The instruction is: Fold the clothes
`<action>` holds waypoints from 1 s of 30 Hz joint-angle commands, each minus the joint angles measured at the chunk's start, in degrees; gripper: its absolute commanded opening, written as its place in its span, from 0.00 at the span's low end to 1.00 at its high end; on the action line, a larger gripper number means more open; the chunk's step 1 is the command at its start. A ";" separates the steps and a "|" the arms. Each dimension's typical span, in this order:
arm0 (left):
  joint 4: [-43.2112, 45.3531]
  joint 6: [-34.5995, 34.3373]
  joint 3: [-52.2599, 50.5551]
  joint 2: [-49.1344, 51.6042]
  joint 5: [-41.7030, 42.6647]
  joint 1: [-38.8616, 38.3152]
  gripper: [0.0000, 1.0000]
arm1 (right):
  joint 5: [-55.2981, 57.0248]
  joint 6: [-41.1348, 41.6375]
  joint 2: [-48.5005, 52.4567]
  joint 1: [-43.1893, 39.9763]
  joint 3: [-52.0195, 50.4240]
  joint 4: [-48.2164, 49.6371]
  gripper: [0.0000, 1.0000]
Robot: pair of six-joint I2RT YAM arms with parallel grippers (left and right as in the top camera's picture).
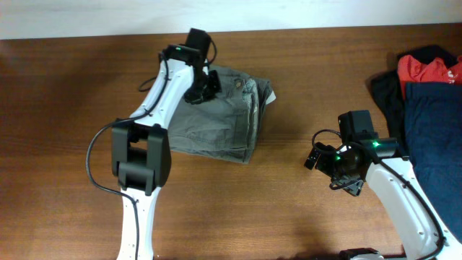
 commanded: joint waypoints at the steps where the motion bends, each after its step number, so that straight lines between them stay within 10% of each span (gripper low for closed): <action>1: 0.37 -0.57 -0.09 0.52 -0.85 1.25 0.05 | -0.31 0.22 0.02 -0.22 -0.17 0.07 0.99; 30: 18.49 -2.73 -0.07 4.15 5.29 -6.32 0.01 | -0.31 0.22 0.02 -0.22 -0.17 0.07 0.99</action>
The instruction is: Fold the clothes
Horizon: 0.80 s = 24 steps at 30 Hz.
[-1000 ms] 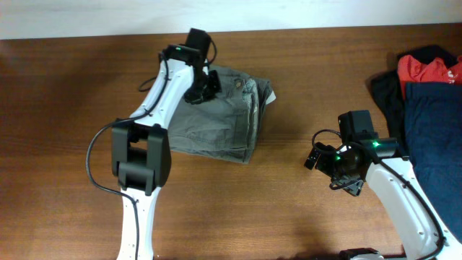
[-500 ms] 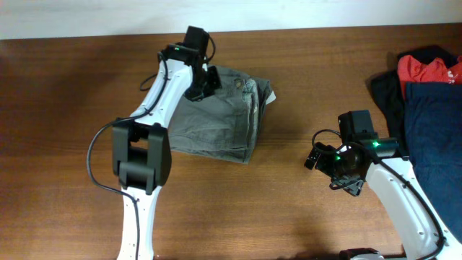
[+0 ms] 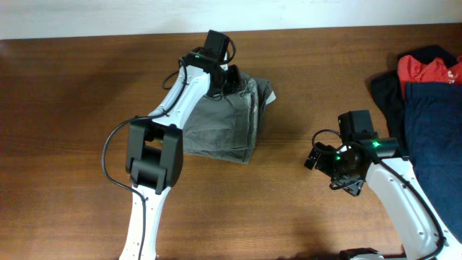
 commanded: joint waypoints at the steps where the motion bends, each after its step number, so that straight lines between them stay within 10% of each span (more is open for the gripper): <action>1: 2.14 -0.28 -0.04 0.50 2.38 -1.36 0.01 | -0.31 0.28 0.02 -0.22 -0.17 0.04 0.99; 13: 0.72 3.54 2.40 -5.90 6.86 -1.66 0.01 | -0.31 0.28 0.02 -0.22 -0.17 0.04 0.99; 24: -20.48 -2.82 1.60 -14.40 -4.52 0.90 0.01 | -0.31 0.28 0.02 -0.22 -0.17 0.04 0.99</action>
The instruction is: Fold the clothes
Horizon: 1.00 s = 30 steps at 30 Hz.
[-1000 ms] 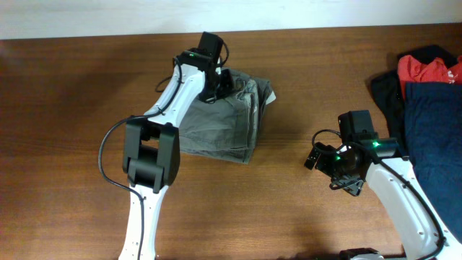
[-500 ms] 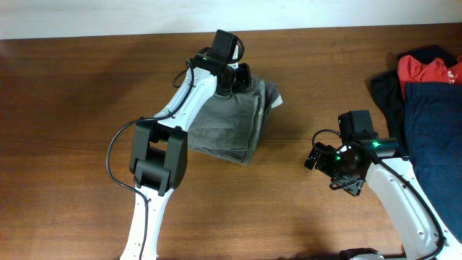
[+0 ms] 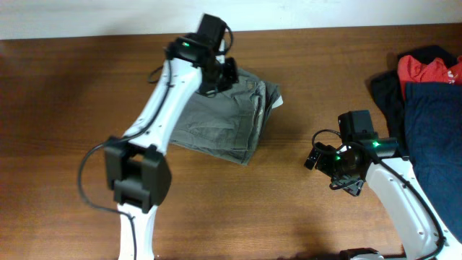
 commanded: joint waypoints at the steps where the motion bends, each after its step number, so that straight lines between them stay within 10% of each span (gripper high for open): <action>1: -1.99 -2.60 -0.92 -0.37 -4.39 1.03 0.01 | -0.31 0.24 0.02 -0.22 -0.15 0.07 0.99; 30: 16.17 -12.33 -16.26 5.99 0.55 -0.28 0.01 | -0.31 0.24 0.02 -0.22 -0.15 0.07 0.99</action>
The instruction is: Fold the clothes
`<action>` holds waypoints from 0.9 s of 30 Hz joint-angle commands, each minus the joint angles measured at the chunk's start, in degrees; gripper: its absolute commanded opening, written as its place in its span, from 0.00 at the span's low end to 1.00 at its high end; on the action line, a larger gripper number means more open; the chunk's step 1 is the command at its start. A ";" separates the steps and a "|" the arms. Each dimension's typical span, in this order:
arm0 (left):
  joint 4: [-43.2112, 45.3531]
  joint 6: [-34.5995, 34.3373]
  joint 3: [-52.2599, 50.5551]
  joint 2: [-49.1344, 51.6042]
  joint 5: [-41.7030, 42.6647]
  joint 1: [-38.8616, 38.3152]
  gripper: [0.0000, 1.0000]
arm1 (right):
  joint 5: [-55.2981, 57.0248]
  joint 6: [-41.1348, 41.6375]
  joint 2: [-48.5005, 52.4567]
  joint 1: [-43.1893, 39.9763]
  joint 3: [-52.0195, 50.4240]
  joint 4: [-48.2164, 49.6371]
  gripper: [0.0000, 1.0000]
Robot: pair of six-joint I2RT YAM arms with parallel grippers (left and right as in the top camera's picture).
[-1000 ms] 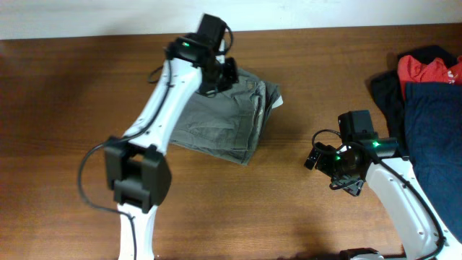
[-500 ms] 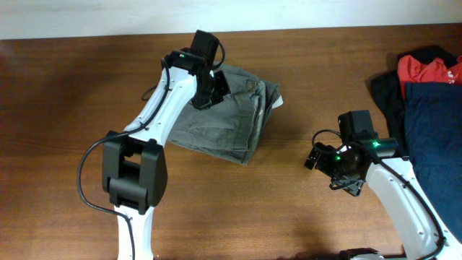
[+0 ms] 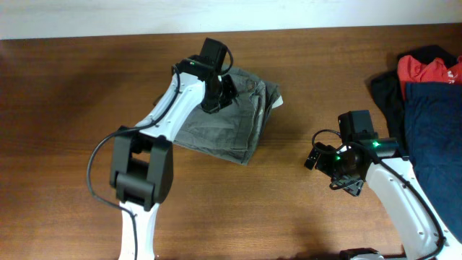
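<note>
A folded grey-green garment (image 3: 227, 133) lies on the table, left of centre, its far right corner skewed to the right. My left gripper (image 3: 222, 94) is down over the garment's far part, near the waistband. Its fingers are hidden under the wrist, so I cannot tell whether they pinch cloth. My right gripper (image 3: 315, 157) hovers over bare table to the right of the garment, apart from it. It is too small and dark to read.
A pile of unfolded clothes (image 3: 426, 101), navy, black and red, lies at the right edge beside the right arm. The wooden table (image 3: 72, 144) ends at a white wall along the far side.
My left gripper has moved a little toward the near side, from the garment's far edge onto its upper part. The garment and the right arm have not moved.
At first my left gripper was at the far left corner of the squarely lying garment. Then it was at the far edge, nearer the middle. After that the garment lay turned, its far right corner shifted right. Now the gripper rests further in on the cloth.
</note>
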 commanded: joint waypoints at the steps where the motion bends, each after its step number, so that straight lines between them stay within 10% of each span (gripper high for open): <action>1: 1.64 -1.33 -0.33 3.91 1.11 0.20 0.01 | -0.31 0.26 0.02 -0.22 -0.15 0.04 0.99; 27: 20.55 -1.29 -0.35 7.56 2.14 -6.08 0.01 | -0.31 0.26 0.02 -0.22 -0.15 0.04 0.99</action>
